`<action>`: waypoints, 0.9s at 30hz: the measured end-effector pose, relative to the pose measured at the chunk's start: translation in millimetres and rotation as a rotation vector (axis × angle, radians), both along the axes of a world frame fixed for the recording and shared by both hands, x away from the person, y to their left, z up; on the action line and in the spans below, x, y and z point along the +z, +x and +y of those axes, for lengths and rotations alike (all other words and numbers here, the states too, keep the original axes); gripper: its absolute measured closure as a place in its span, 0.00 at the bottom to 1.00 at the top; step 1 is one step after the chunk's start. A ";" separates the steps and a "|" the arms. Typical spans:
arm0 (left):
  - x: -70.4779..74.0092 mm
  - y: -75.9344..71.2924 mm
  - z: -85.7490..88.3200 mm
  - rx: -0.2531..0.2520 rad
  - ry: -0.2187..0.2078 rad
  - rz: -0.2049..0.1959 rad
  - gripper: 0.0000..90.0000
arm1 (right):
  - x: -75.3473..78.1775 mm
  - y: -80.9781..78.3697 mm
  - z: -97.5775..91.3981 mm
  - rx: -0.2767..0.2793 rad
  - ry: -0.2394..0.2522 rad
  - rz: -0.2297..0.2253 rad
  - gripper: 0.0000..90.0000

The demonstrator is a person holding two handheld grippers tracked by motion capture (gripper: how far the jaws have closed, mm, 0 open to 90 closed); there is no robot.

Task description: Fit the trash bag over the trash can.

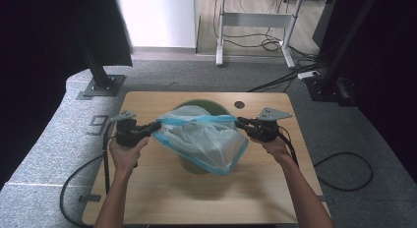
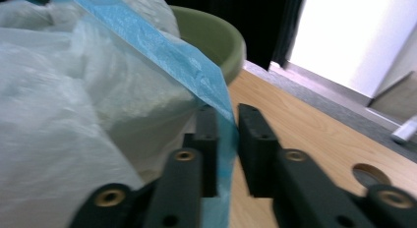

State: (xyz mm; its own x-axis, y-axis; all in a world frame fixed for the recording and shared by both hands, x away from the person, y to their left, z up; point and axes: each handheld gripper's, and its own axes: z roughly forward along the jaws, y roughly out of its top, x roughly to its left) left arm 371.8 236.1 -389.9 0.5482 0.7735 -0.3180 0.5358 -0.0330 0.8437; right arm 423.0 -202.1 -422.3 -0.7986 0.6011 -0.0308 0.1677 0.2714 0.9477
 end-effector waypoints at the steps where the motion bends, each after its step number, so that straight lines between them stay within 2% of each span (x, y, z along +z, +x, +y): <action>1: 0.3 1.0 0.5 0.000 0.000 0.001 0.98 | 0.4 1.3 -0.1 -0.006 -0.002 0.000 0.93; 2: 0.3 1.0 0.5 0.000 0.000 0.001 0.98 | 0.4 1.3 -0.1 -0.006 -0.002 0.000 0.93; 3: 1.4 3.2 1.2 0.002 -0.001 0.006 0.98 | 3.0 6.2 -0.1 -0.021 0.006 0.003 0.98; 6: 2.7 6.3 1.9 0.004 0.000 0.008 0.98 | 6.5 9.3 1.6 -0.030 0.003 0.001 0.99; 8: 3.7 11.4 2.7 0.010 0.008 0.015 0.98 | 14.7 15.2 4.4 -0.064 0.003 -0.006 0.99; 12: 3.2 18.4 4.9 0.005 -0.008 0.030 0.98 | 20.6 19.7 6.8 -0.091 0.014 -0.008 0.99; 13: 2.6 21.7 6.0 0.003 -0.021 0.036 0.97 | 23.3 23.7 10.1 -0.123 0.010 -0.015 0.99; 17: 1.4 27.3 7.5 0.004 -0.046 0.042 0.96 | 24.2 31.6 17.2 -0.171 0.015 -0.009 0.99; 23: -2.3 32.0 9.9 0.014 -0.055 0.038 0.95 | 22.1 38.0 26.4 -0.203 0.022 -0.003 0.99; 25: -6.2 34.4 10.9 0.019 -0.058 0.037 0.95 | 20.4 40.6 30.2 -0.219 0.018 0.000 0.99; 27: -12.8 38.3 10.9 0.026 -0.053 0.046 0.96 | 14.3 44.8 34.3 -0.226 0.008 0.023 0.99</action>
State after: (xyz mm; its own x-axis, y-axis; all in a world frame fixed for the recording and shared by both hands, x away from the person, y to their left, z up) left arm 410.1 247.0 -402.7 0.5123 0.7686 -0.3832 0.5738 0.0256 0.8186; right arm 467.8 -167.8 -408.0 -0.6438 0.7651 -0.0085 0.2452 0.2168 0.9449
